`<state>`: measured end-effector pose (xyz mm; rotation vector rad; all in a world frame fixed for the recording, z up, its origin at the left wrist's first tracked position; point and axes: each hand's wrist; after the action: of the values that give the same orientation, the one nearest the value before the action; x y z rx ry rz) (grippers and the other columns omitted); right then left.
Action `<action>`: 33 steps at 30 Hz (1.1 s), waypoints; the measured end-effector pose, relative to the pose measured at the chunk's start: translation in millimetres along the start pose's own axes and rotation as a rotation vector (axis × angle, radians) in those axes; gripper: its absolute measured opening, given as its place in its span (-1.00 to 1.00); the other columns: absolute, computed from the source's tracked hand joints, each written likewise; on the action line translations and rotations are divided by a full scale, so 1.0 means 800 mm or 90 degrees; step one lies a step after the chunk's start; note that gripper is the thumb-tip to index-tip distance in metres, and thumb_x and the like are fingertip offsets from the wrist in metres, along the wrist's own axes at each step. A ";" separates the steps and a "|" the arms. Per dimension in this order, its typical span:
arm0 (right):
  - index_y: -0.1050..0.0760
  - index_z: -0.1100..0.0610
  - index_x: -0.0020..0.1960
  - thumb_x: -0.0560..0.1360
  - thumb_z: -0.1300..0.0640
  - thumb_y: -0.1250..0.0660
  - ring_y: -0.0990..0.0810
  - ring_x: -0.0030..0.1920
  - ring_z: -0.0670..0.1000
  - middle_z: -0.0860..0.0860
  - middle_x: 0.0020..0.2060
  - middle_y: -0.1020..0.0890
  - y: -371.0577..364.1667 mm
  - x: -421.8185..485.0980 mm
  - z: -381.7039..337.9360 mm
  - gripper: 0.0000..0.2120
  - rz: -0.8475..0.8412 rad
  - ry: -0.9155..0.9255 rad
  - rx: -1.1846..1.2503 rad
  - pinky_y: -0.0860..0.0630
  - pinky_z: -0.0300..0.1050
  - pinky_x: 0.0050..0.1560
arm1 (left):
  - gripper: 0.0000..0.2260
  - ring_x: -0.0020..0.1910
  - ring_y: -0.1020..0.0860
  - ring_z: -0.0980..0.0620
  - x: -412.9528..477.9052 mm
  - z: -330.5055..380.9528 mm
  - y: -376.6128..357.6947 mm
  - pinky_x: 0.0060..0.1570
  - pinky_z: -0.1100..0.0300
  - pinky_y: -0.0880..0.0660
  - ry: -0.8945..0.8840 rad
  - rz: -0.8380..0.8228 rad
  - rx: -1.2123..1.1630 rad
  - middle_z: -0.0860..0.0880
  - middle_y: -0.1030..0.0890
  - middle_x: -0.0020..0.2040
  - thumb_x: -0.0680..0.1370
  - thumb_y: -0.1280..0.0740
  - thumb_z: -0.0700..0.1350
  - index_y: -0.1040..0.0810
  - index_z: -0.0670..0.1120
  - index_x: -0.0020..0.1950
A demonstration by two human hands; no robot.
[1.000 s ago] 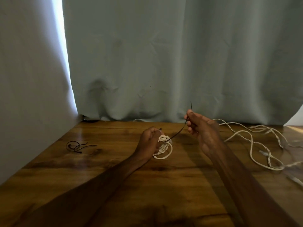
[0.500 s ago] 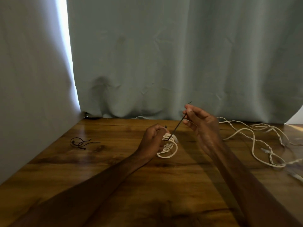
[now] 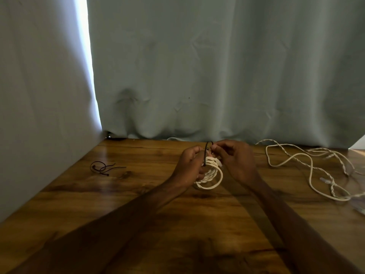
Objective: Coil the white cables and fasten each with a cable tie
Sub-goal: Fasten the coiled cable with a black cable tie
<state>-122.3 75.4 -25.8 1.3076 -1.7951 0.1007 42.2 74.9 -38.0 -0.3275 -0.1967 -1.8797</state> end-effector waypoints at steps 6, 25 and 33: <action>-0.68 0.21 0.01 0.58 0.27 -0.40 -0.74 -0.24 0.03 0.06 -0.21 -0.76 0.000 -0.003 -0.012 -0.92 -0.005 -0.170 0.194 -0.67 -0.13 -0.23 | -0.78 -0.45 -0.35 0.05 0.001 0.000 0.000 -0.57 0.31 -0.20 0.015 -0.001 0.006 -0.16 -0.50 -0.24 0.72 -0.16 -0.15 -0.54 -0.16 -0.02; -0.52 0.12 0.31 0.48 0.34 -0.30 -0.66 0.00 0.13 0.16 0.02 -0.71 0.012 -0.005 -0.030 -0.58 -0.254 -0.359 0.404 -0.58 0.12 0.11 | -0.77 -0.31 -0.62 -0.08 0.014 0.001 0.007 -0.29 0.07 -0.51 -0.006 0.167 0.075 -0.23 -0.67 -0.20 0.69 -0.24 -0.09 -0.57 -0.20 -0.05; -0.48 0.19 0.24 0.48 0.40 -0.47 -0.74 -0.03 0.17 0.20 -0.02 -0.74 -0.001 -0.016 -0.035 -0.61 -0.272 -0.129 0.314 -0.68 0.01 0.01 | -0.65 -0.45 -0.52 0.01 0.017 0.003 0.013 -0.38 0.17 -0.43 -0.021 0.191 0.109 0.05 -0.54 -0.48 0.67 -0.23 -0.15 -0.51 -0.06 -0.33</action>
<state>-104.7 99.2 -18.2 2.0932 -1.6694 0.1865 48.4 60.4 -31.4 -0.2553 -0.3124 -1.5507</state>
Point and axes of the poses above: each hand's wrist, its own x-axis towards the middle knuckle, its own y-axis out of the back of the hand, z = x × y
